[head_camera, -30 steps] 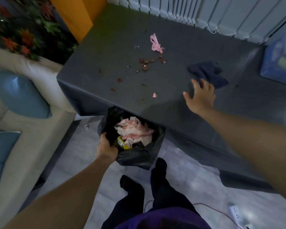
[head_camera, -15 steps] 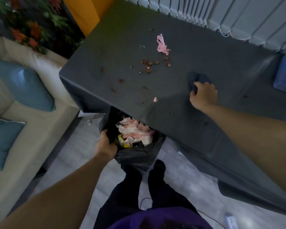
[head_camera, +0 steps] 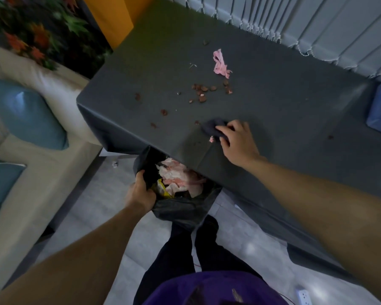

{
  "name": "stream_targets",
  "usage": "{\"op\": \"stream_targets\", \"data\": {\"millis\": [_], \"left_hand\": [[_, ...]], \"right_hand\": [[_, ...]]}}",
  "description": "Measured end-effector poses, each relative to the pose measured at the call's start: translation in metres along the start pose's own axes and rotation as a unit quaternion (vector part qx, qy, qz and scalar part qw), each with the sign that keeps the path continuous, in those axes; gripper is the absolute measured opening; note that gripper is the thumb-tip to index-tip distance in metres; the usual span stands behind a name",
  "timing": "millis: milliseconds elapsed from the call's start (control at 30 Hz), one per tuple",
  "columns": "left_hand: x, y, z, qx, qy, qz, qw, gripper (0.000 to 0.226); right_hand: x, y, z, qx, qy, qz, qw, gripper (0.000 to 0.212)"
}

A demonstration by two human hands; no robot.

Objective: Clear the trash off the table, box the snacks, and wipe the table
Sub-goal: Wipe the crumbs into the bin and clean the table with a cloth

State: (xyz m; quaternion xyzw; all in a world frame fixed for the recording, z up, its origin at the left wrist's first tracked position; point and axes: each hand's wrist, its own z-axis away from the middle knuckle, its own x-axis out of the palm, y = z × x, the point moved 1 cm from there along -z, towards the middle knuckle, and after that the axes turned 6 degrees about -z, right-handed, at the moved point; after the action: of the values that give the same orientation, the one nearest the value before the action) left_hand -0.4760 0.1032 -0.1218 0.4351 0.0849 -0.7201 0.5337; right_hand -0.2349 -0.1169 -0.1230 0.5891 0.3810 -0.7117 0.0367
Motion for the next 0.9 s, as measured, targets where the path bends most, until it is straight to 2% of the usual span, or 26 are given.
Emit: {"op": "stream_targets", "data": {"millis": [100, 133, 167, 267, 333, 367, 433, 500, 600, 700, 733, 767, 833, 900], "left_hand": [[-0.001, -0.002, -0.001, -0.004, 0.002, -0.018, 1.0, 0.076], [-0.001, -0.003, -0.001, -0.004, 0.001, -0.027, 1.0, 0.076], [-0.001, -0.004, -0.001, -0.003, 0.0, -0.034, 0.999, 0.076], [-0.003, -0.005, -0.002, 0.0, -0.005, -0.049, 0.999, 0.075], [-0.006, -0.006, -0.004, 0.005, -0.007, -0.058, 0.998, 0.075], [-0.007, -0.005, -0.004, 0.006, -0.011, -0.058, 0.998, 0.075], [-0.01, -0.005, -0.005, 0.009, -0.023, -0.048, 0.999, 0.076], [-0.012, -0.004, -0.006, 0.006, -0.033, -0.043, 0.999, 0.077], [-0.013, -0.002, -0.005, 0.002, -0.043, -0.029, 0.999, 0.078], [-0.012, 0.002, -0.005, 0.004, -0.047, -0.009, 0.999, 0.079], [-0.012, 0.004, -0.004, 0.004, -0.047, -0.008, 0.999, 0.079], [-0.012, 0.005, -0.003, 0.001, -0.047, -0.009, 0.999, 0.079], [-0.01, 0.006, -0.001, -0.006, -0.053, -0.005, 0.999, 0.078], [-0.009, 0.007, 0.0, -0.011, -0.058, 0.002, 0.998, 0.077]], "right_hand": [[0.002, -0.009, -0.009, 0.155, 0.048, 0.023, 0.986, 0.037], [0.005, -0.013, -0.009, 0.172, 0.045, 0.017, 0.984, 0.038], [0.009, -0.018, -0.008, 0.154, 0.037, 0.011, 0.987, 0.038], [0.025, -0.036, 0.011, 0.003, -0.024, -0.027, 0.999, 0.037], [0.031, -0.039, 0.021, -0.063, -0.055, -0.05, 0.995, 0.037], [0.031, -0.039, 0.021, -0.063, -0.041, -0.05, 0.996, 0.036], [0.027, -0.039, 0.017, -0.001, 0.011, -0.038, 0.999, 0.035], [0.027, -0.042, 0.013, 0.05, 0.012, -0.028, 0.998, 0.035], [0.036, -0.056, 0.026, -0.035, -0.038, -0.047, 0.998, 0.037], [0.037, -0.063, 0.042, -0.142, -0.113, -0.078, 0.98, 0.037], [0.035, -0.062, 0.043, -0.16, -0.107, -0.084, 0.978, 0.036], [0.032, -0.061, 0.041, -0.156, -0.079, -0.089, 0.98, 0.035], [0.025, -0.056, 0.035, -0.079, 0.001, -0.086, 0.993, 0.034], [0.025, -0.052, 0.031, 0.004, 0.021, -0.061, 0.998, 0.034]]}}
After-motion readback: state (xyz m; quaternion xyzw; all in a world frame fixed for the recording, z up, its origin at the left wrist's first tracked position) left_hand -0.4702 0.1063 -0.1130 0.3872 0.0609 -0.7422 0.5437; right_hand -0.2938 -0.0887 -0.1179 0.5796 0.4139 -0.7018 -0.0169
